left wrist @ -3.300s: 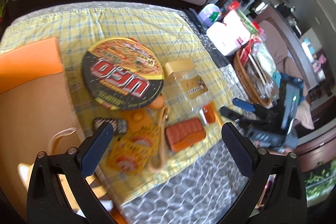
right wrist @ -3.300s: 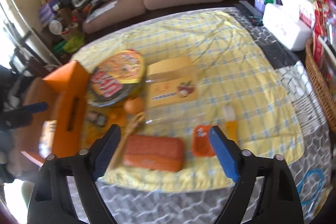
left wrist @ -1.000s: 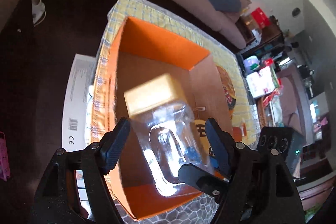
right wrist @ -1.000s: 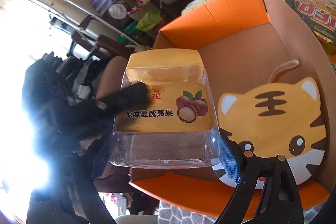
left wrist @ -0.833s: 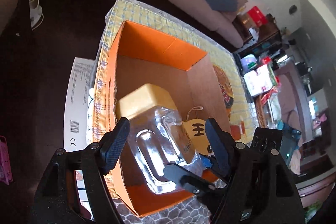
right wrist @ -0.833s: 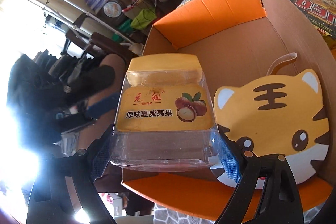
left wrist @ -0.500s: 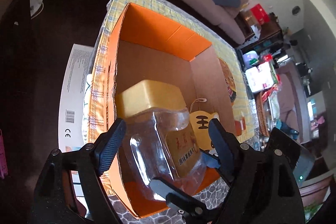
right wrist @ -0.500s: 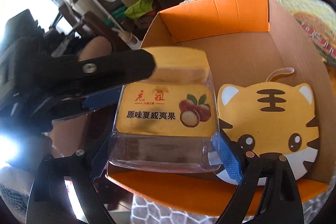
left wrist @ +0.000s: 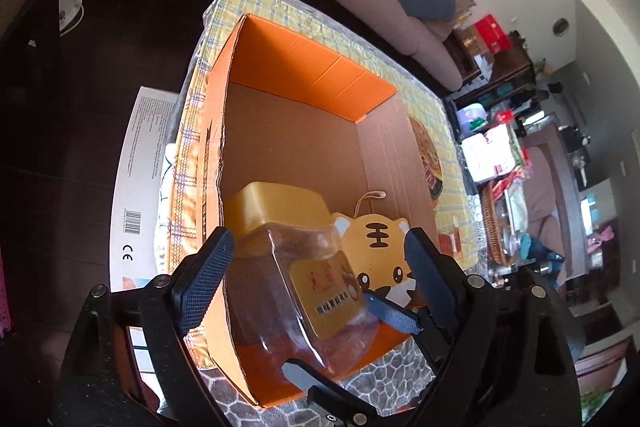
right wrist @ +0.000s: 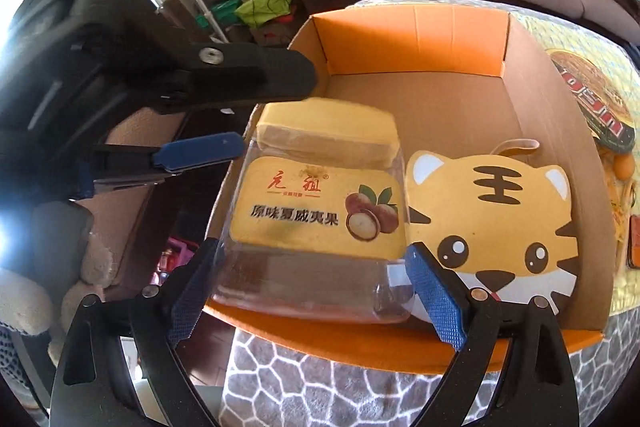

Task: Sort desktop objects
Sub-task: 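Carry the nut jar into the orange box beside the tiger tin and release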

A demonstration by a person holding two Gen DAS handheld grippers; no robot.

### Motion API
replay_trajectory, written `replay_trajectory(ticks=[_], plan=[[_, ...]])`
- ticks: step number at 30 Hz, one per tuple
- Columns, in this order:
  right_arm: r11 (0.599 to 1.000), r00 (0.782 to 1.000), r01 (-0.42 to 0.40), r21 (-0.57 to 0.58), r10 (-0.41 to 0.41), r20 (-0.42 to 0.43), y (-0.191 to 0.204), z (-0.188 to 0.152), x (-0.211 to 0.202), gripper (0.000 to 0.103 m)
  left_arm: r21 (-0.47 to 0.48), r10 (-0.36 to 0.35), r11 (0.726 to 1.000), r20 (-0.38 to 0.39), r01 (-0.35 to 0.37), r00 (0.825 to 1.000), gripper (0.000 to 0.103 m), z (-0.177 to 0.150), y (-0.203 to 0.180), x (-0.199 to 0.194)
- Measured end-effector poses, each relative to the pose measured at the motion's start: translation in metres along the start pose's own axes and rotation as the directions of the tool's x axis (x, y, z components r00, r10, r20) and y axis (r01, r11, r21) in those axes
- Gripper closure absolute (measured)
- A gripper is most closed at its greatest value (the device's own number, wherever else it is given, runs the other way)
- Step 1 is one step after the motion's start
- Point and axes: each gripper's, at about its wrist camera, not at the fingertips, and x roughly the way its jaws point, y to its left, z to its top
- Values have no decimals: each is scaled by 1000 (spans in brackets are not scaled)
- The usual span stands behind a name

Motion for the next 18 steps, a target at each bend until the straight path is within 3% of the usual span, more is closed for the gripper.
replay_trajectory(ticks=[8, 11, 18], plan=[[997, 1000, 30, -71, -30, 3, 9, 0, -10, 7, 0, -20, 1000, -19, 20, 1000, 16, -7, -6, -2], [999, 999, -17, -35, 18, 38, -5, 1, -26, 7, 7, -25, 1000, -14, 25, 1000, 16, -9, -9, -7], [1000, 996, -8, 16, 7, 92, -50, 9, -61, 14, 45, 14, 999, -16, -13, 1000, 15, -10, -20, -8]])
